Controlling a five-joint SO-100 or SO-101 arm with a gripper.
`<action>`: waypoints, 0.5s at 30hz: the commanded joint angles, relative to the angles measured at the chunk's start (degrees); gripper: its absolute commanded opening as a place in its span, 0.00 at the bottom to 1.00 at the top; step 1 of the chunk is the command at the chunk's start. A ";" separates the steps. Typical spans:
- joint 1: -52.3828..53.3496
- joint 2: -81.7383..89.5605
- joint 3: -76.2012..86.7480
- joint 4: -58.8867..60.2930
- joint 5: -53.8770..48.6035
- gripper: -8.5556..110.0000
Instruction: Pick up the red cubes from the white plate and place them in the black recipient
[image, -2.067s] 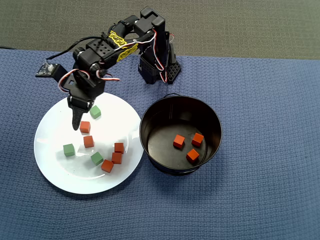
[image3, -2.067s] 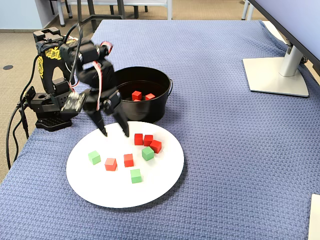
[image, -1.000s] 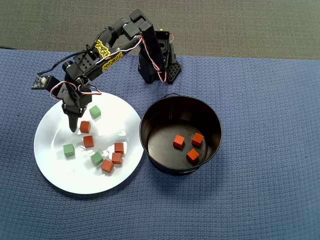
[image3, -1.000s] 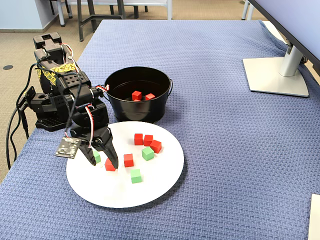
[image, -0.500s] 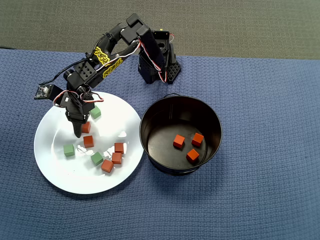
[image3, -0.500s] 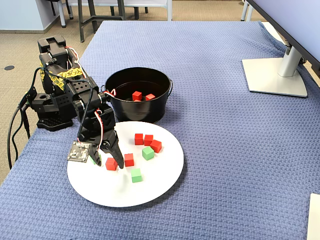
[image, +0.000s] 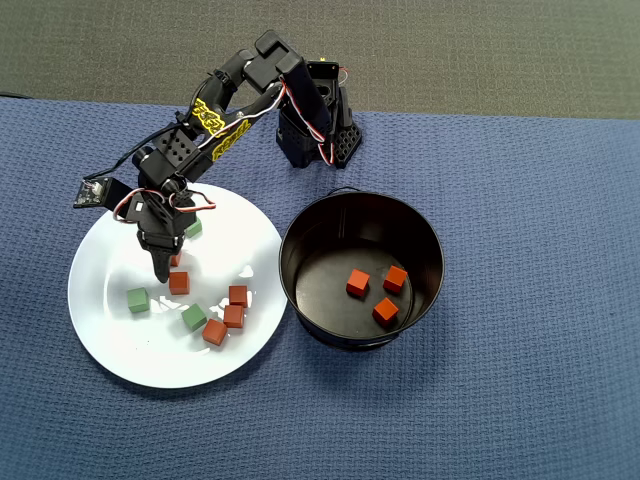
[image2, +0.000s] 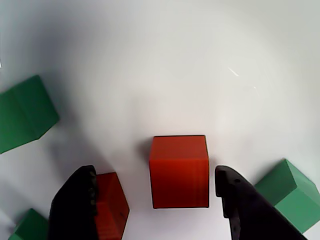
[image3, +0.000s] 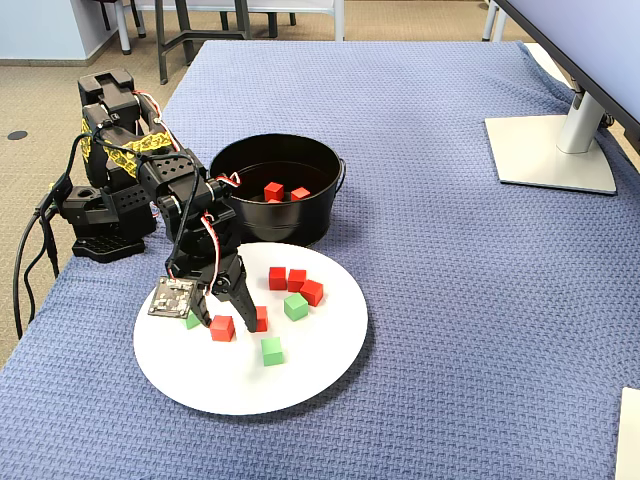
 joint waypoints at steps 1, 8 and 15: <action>-1.41 0.70 -2.46 -0.44 0.97 0.24; -1.05 0.62 -2.81 -1.23 2.20 0.07; 0.79 5.89 -2.72 -1.23 5.01 0.07</action>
